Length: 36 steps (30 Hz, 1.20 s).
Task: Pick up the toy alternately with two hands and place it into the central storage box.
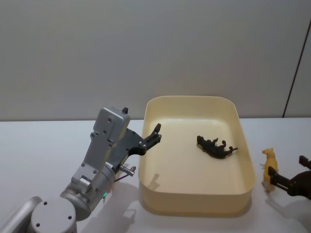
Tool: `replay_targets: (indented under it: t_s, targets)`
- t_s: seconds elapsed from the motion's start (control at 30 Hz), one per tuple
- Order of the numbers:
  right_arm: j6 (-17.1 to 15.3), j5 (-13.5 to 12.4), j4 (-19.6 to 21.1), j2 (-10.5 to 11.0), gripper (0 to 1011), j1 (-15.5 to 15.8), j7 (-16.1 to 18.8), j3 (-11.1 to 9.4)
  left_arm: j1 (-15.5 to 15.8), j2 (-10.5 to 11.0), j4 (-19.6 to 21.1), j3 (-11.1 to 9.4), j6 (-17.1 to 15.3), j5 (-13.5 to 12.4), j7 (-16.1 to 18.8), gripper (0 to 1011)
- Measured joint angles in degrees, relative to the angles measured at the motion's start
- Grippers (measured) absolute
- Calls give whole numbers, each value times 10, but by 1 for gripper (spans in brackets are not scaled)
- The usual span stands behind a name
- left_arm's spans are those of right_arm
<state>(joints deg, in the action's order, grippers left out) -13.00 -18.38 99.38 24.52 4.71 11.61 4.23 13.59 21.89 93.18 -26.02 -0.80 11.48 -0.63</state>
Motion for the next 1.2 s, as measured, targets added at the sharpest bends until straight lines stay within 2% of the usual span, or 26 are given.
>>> replay_targets:
  t_s: [0.33,0.77,1.03,1.2]
  targets:
    - [-5,25,-40,-23,1001,-30,10,19,0,0,0,0,0,0,0,1001]
    - [-5,51,-81,-47,996,-60,1,37,0,0,0,0,0,0,0,1001]
    - [-3,61,-95,-56,814,-71,-3,44,0,0,0,0,0,0,0,1001]
    - [-3,64,-101,-60,644,-74,-5,46,0,0,0,0,0,0,0,1001]
